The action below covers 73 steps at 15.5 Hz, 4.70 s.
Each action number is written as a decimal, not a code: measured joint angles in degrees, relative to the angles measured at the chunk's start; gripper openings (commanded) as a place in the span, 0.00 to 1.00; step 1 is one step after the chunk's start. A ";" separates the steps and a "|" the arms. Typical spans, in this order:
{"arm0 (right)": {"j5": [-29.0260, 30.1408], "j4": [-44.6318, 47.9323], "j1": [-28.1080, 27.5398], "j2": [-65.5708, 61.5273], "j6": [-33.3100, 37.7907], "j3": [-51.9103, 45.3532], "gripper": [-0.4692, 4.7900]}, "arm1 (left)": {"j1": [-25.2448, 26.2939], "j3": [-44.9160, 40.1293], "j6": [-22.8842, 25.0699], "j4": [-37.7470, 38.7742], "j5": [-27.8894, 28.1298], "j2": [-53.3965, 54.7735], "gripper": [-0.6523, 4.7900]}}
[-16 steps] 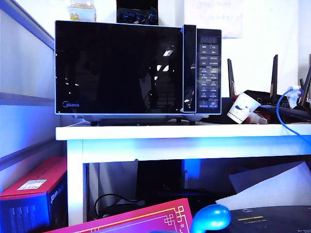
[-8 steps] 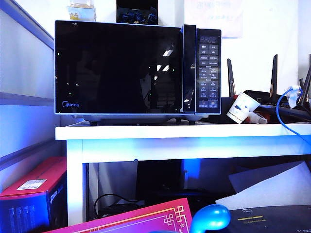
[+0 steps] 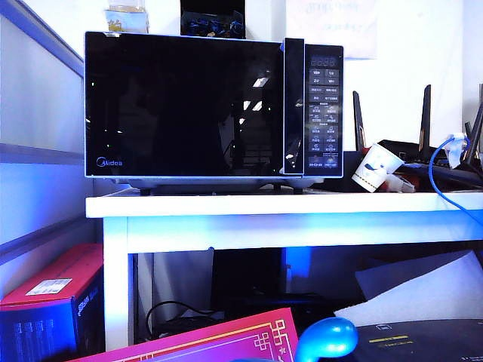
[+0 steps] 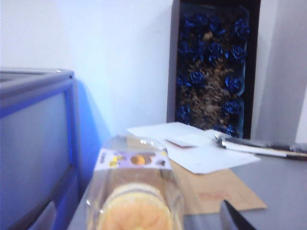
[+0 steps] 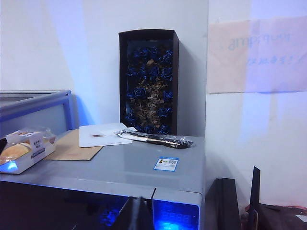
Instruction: Open the microwave door, place the box of snacks from the top of the microwave inside, then close the microwave door.
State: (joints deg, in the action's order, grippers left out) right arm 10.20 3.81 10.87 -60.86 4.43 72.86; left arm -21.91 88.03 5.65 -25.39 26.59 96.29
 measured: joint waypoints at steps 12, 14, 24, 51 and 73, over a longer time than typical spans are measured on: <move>0.35 0.00 0.00 0.00 0.00 0.00 0.08 | 1.75 8.35 1.07 -3.39 1.64 8.59 1.00; 0.35 0.00 0.00 0.00 0.00 0.00 0.08 | 1.70 10.36 2.43 -2.38 1.62 9.38 1.00; 0.35 0.04 0.00 0.00 0.00 0.02 0.08 | 1.97 10.60 -0.81 4.13 6.86 11.30 1.00; 0.35 0.22 0.00 0.00 0.00 0.02 0.08 | 2.12 10.86 -2.78 5.86 5.73 13.09 0.67; 0.35 0.22 0.00 -0.02 0.00 0.02 0.08 | 2.05 10.84 0.81 3.63 4.11 13.31 0.63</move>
State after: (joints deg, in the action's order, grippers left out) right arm 10.55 4.03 10.87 -60.88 4.43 72.88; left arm -19.86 98.87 6.46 -21.76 30.70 109.60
